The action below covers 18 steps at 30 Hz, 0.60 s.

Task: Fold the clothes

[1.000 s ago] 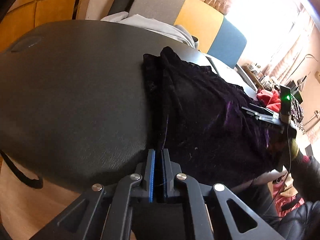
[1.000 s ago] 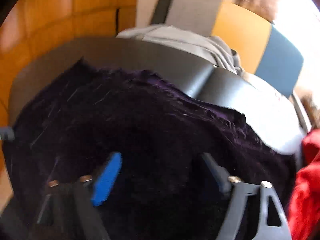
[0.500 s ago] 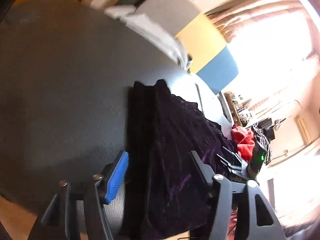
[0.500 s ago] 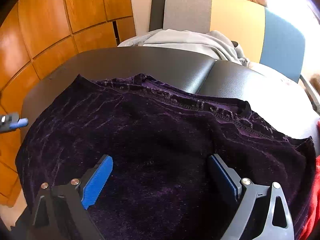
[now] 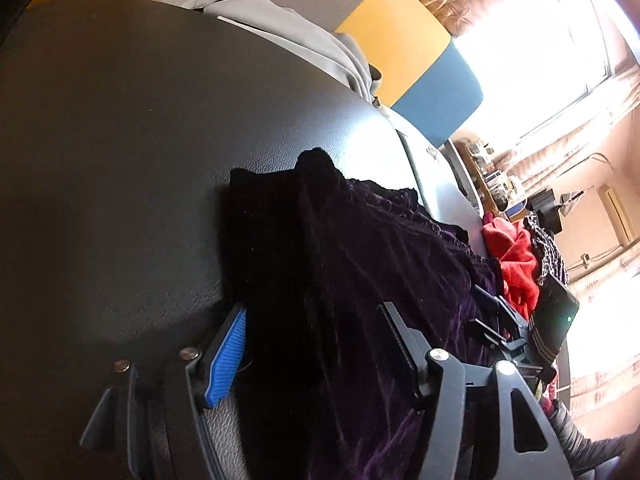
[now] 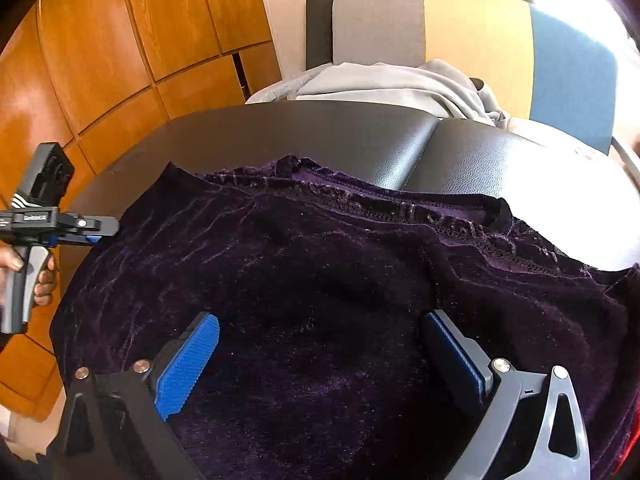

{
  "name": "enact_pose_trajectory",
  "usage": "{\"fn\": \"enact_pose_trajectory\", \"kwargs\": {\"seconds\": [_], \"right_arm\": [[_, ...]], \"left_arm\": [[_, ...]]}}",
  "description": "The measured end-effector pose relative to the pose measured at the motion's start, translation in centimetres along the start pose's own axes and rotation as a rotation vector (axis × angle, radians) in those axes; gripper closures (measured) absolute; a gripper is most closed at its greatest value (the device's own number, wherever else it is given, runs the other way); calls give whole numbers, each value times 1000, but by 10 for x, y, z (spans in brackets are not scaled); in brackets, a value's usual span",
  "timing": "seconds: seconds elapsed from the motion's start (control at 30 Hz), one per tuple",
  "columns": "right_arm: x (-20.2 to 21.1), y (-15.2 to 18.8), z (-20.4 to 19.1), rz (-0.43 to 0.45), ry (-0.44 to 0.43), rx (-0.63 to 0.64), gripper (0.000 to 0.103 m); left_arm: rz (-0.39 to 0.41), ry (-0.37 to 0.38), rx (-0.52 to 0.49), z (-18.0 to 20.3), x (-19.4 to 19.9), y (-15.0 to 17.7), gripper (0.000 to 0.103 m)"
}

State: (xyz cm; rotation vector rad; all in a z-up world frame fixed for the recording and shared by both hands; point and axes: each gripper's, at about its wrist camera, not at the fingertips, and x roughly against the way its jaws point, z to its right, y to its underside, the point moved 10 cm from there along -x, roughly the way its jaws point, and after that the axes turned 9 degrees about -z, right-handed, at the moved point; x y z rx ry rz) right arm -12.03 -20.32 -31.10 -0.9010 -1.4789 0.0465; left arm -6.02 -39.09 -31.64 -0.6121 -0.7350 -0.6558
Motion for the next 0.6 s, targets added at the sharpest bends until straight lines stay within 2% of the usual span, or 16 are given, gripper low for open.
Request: {"fn": "enact_pose_trajectory", "kwargs": {"seconds": [0.03, 0.07, 0.13, 0.33, 0.43, 0.57, 0.6], "right_arm": [[0, 0, 0, 2, -5, -3, 0], [1, 0, 0, 5, -10, -6, 0], [2, 0, 0, 8, -22, -12, 0], [7, -2, 0, -3, -58, -37, 0], [36, 1, -2, 7, -112, -35, 1], [76, 21, 7, -10, -87, 52, 2], [82, 27, 11, -27, -72, 75, 5]], "left_arm": [[-1, -25, 8, -5, 0, 0, 88], [-3, -26, 34, -11, 0, 1, 94], [-6, 10, 89, -18, 1, 3, 95], [16, -12, 130, -22, 9, -8, 95], [41, -37, 152, -35, 25, -17, 95], [51, -28, 156, -37, 46, -25, 95], [52, -22, 153, -35, 52, -26, 95]]}}
